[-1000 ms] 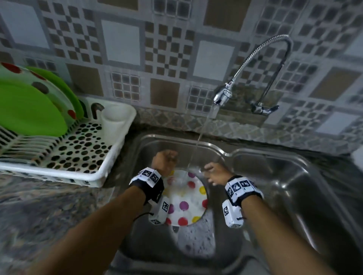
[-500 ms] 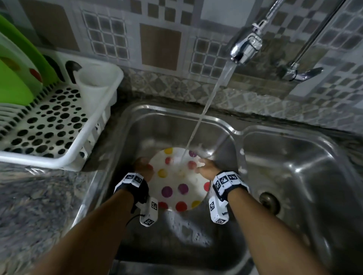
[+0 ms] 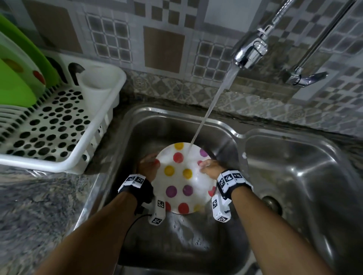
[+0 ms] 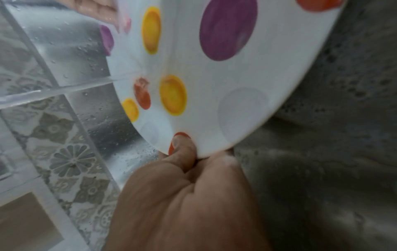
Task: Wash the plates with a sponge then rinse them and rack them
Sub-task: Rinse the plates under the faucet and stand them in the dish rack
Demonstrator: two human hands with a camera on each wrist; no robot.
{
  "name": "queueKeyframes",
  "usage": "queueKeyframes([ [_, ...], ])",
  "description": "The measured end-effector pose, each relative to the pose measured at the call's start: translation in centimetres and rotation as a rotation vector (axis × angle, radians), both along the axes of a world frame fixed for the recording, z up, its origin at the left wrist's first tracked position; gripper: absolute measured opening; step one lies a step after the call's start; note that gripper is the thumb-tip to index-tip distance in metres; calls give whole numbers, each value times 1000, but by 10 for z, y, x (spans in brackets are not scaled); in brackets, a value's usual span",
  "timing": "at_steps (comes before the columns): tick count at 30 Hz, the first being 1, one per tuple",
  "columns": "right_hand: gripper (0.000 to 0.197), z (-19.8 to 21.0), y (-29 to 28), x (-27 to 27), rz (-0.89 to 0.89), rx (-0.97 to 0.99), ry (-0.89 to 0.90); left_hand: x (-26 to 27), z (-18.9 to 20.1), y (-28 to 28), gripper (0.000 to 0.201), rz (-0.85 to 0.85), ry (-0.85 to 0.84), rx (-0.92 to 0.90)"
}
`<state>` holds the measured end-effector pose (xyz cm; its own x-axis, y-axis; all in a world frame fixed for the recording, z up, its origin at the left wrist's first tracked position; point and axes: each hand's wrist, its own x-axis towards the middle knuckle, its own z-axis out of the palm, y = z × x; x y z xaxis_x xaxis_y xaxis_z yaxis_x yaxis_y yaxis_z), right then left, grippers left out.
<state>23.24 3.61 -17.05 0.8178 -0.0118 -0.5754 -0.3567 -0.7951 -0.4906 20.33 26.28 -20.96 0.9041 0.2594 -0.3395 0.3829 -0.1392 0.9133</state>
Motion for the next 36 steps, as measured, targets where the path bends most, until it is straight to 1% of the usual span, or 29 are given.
queueKeyframes([
  [1, 14, 5, 0, -1, 4, -14, -37, -1, 5, -2, 33, 25, -58, -19],
  [2, 14, 6, -2, 0, -16, -11, -85, 0, 10, -2, 30, 54, -103, -43],
  [4, 19, 7, -7, 1, -79, 29, -173, 3, 20, 1, 23, 72, -152, -76],
  [6, 25, 16, -10, -2, -131, 73, -264, 7, 38, 5, 21, 51, -179, -66],
  [8, 27, 28, -14, -6, -127, 95, -359, 13, 58, 8, 21, 49, -238, -68],
  [10, 33, 43, -16, -8, -114, 118, -469, 18, 81, 11, 23, 29, -299, -67],
  [12, 36, 63, -16, -11, -116, 152, -561, 24, 97, 16, 26, 14, -336, -18],
  [14, 33, 82, -17, -14, -116, 174, -631, 29, 112, 21, 29, 1, -356, 57],
  [16, 32, 100, -17, -17, -119, 192, -665, 33, 123, 24, 35, -36, -368, 185],
  [19, 31, 121, -16, -21, -170, 189, -636, 21, 143, 16, 42, -172, -375, 439],
  [20, 29, 124, -16, -20, -190, 188, -618, 12, 149, 11, 44, -244, -388, 445],
  [21, 25, 129, -16, -21, -213, 189, -597, 1, 156, 6, 47, -342, -407, 393],
  [22, 22, 133, -16, -21, -241, 201, -574, -11, 162, 2, 48, -478, -415, 314],
  [23, 19, 138, -16, -22, -286, 219, -551, -24, 171, -4, 51, -634, -398, 280],
  [24, 19, 145, -16, -23, -335, 254, -539, -33, 174, -8, 59, -798, -392, 335],
  [25, 19, 152, -17, -26, -381, 305, -527, -40, 179, -11, 68, -943, -389, 437],
  [26, 20, 161, -18, -29, -414, 352, -514, -43, 181, -13, 77, -1035, -398, 540],
  [27, 19, 171, -20, -32, -439, 397, -508, -45, 184, -13, 80, -1069, -468, 607],
  [28, 19, 179, -23, -34, -457, 443, -512, -41, 183, -11, 75, -1052, -566, 646],
  [29, 18, 186, -26, -37, -475, 502, -515, -40, 187, -13, 62, -998, -690, 654],
  [30, 17, 193, -27, -38, -502, 573, -515, -36, 191, -13, 49, -911, -785, 667],
  [31, 15, 196, -30, -38, -531, 641, -512, -31, 195, -14, 42, -820, -834, 678],
  [32, 11, 199, -31, -38, -563, 704, -505, -27, 202, -16, 39, -729, -828, 664],
  [33, 11, 201, -32, -37, -583, 742, -498, -21, 209, -19, 40, -670, -784, 606],
  [35, 23, 202, -34, -35, -572, 724, -486, -7, 219, -23, 42, -588, -709, 451],
  [36, 29, 204, -34, -36, -559, 687, -485, -1, 225, -26, 41, -565, -677, 415],
])
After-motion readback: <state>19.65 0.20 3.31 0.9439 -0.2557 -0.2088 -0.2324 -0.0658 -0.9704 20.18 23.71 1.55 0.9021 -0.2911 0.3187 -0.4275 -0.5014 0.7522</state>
